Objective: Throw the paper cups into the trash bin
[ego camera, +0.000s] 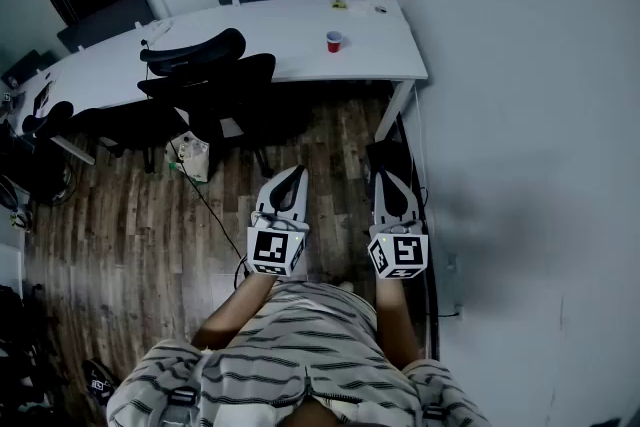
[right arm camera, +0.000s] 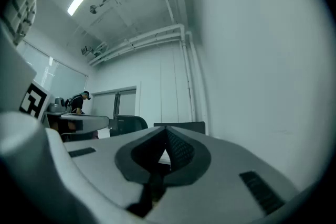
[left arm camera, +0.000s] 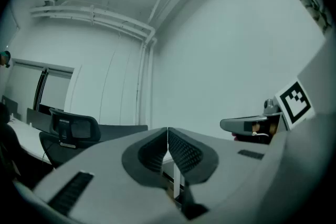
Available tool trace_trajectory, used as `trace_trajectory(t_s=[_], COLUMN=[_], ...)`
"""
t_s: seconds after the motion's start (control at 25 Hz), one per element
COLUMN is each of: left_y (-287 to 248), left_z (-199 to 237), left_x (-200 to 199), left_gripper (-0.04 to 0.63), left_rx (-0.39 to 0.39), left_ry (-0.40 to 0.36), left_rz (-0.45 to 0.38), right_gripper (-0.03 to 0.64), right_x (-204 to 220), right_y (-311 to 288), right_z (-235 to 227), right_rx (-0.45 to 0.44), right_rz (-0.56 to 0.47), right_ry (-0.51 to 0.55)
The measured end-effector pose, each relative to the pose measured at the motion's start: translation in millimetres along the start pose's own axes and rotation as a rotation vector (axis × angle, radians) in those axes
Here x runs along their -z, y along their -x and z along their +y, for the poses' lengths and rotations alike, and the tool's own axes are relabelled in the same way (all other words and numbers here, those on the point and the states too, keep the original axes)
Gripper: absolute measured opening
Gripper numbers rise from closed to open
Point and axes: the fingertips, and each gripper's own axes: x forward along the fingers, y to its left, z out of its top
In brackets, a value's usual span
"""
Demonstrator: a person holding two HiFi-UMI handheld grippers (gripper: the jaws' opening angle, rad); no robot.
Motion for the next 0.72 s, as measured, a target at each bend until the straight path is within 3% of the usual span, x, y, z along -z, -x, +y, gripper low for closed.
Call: trace_trajectory(t_s=[0.72], left_y=[-9.0], left_z=[-65.1], left_x=[7.8], left_gripper=[0.025], left_rx=[-0.042], left_ry=[-0.01], left_rz=[0.039], right_gripper=[0.009], right_x=[-6.2], right_y=[33.9], right_z=[-34.9], right_rx=[-0.072], right_rz=[-0.029], right_ry=[0.005])
